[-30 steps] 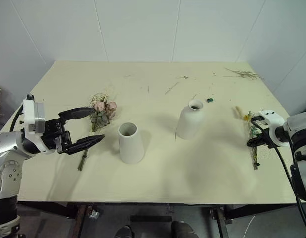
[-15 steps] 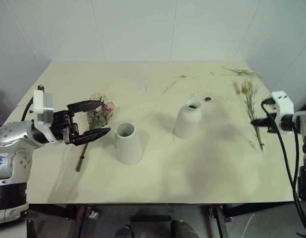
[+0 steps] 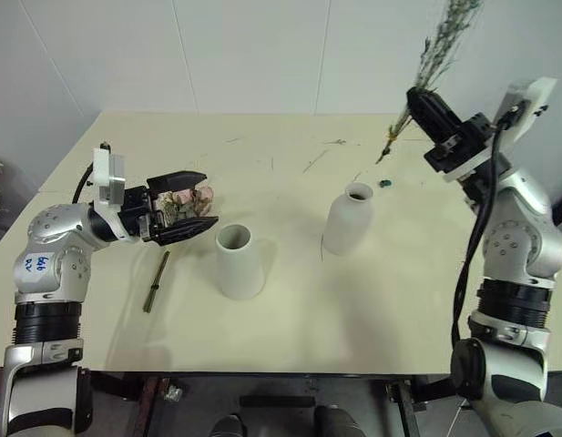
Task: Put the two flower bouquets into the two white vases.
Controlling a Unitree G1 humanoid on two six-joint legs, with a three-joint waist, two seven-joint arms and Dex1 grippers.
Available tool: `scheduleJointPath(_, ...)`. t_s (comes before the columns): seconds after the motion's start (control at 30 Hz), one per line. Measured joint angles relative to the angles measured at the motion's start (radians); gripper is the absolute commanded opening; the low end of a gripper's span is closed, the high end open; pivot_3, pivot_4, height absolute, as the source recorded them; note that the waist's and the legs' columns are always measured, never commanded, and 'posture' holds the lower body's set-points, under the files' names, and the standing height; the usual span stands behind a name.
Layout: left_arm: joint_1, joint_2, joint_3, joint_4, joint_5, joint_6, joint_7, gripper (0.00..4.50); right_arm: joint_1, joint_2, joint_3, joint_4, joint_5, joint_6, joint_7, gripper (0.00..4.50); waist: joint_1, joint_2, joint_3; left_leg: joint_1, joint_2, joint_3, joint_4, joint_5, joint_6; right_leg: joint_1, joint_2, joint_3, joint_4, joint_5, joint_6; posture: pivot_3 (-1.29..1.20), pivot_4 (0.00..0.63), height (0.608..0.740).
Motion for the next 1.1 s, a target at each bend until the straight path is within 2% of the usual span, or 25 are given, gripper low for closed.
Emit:
scheduleJointPath(0.2, -0.003, -0.001, 0.0, 0.007, 0.001, -0.007, -0.003, 4.5, 0.024, -0.001, 0.035, -0.015, 0.023, 0.01, -0.002, 0.04, 0.0, 0.0, 0.0, 0.0, 0.0, 0.0, 0.0, 0.0, 0.0, 0.0, 0.0, 0.0, 0.0, 0.0, 0.0, 0.0, 0.15, 0.74)
scheduleJointPath(0.37, 0.001, -0.005, 0.004, -0.004, 0.001, -0.008, 0.011, 4.5, 0.09, -0.019, 0.06, 0.076, -0.019, -0.033, 0.013, 0.04, 0.0, 0.0, 0.0, 0.0, 0.0, 0.0, 0.0, 0.0, 0.001, 0.0, 0.0, 0.0, 0.0, 0.0, 0.0, 0.0, 0.15, 0.74)
scheduleJointPath(0.63, 0.016, -0.006, 0.011, -0.011, 0.001, -0.009, 0.031, 4.5, 0.094, -0.004, 0.082, 0.128, -0.037, -0.116, 0.02, 0.04, -0.003, 0.0, 0.0, 0.0, 0.0, 0.0, 0.0, 0.0, 0.001, 0.0, 0.0, 0.0, 0.001, 0.0, 0.0, 0.0, 0.15, 0.74)
scheduleJointPath(0.73, 0.024, -0.006, 0.013, -0.02, 0.0, -0.009, 0.04, 4.5, 0.102, 0.006, 0.093, 0.135, -0.034, -0.133, 0.035, 0.62, -0.002, 0.0, 0.0, 0.0, 0.0, 0.0, 0.0, 0.0, 0.0, 0.0, 0.0, 0.0, 0.001, 0.0, 0.0, 0.0, 0.15, 0.74)
scheduleJointPath(1.03, 0.042, -0.005, 0.034, -0.04, -0.001, -0.009, 0.052, 4.5, 0.142, 0.002, 0.127, 0.068, -0.014, -0.123, 0.083, 3.59, -0.002, 0.0, 0.0, 0.0, 0.0, 0.0, 0.0, 0.0, 0.001, 0.0, 0.0, 0.0, 0.0, 0.0, 0.0, 0.0, 0.15, 0.74)
scheduleJointPath(1.1, 0.045, 0.006, 0.038, -0.042, 0.005, -0.013, 0.054, 4.5, 0.16, -0.027, 0.132, 0.052, -0.021, -0.125, 0.086, 4.23, -0.001, 0.0, 0.0, 0.0, 0.0, 0.0, 0.0, 0.0, 0.001, 0.0, 0.0, 0.0, 0.0, 0.0, 0.0, 0.0, 0.15, 0.74)
